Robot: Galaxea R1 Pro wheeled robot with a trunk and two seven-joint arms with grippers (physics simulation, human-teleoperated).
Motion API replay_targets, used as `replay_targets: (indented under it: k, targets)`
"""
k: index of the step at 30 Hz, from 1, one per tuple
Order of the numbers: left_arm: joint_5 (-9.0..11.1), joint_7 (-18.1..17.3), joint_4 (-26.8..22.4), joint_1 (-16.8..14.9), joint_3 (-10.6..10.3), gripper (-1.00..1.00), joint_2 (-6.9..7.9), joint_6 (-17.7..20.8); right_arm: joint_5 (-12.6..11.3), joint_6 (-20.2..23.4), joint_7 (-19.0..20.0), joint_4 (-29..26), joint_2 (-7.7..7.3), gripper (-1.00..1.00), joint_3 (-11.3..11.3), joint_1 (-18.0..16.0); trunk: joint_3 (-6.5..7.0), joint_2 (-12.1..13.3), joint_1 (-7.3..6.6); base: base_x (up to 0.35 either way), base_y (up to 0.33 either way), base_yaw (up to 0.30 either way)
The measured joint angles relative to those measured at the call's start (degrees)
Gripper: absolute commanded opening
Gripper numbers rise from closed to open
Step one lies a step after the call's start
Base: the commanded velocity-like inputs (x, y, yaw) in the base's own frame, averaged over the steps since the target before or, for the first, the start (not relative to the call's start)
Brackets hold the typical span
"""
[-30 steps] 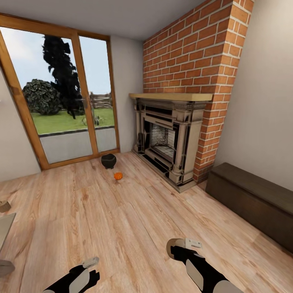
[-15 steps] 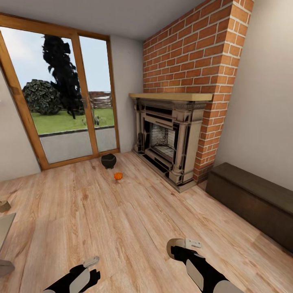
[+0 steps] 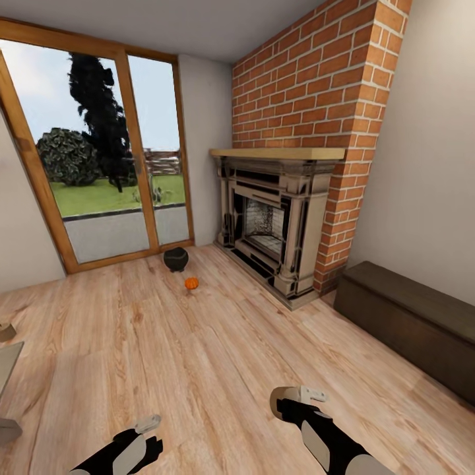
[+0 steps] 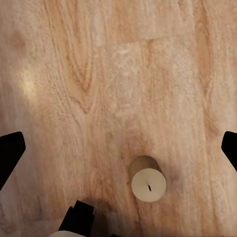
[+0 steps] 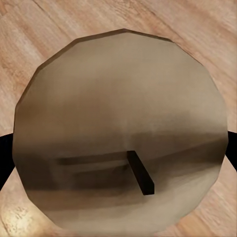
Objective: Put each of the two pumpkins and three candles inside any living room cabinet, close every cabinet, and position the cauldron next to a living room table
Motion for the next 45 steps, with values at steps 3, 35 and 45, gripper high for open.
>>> replay_targets:
  k: [3,35,45]
  targets:
    - [0.0,0.0,0.0,0.0,0.0,1.0,0.0,0.1,0.0,0.0,-0.1,-0.3,0.0,-1.0,0.0,0.0,-0.54,-1.2,0.66,0.0,0.0,0.0]
    - [0.2,-0.3,-0.3,0.0,0.2,1.0,-0.18,0.1,-0.4,39.4,5.5,-68.5,-0.48,-1.0,-4.1,14.0,-6.28,-14.0,7.69,0.0,0.0,0.0]
    - [0.4,-0.5,-0.3,0.0,0.2,1.0,-0.54,0.1,0.3,55.1,2.5,-68.8,-0.34,-1.0,-10.0,13.8,-8.08,-18.1,9.89,0.0,0.0,0.0]
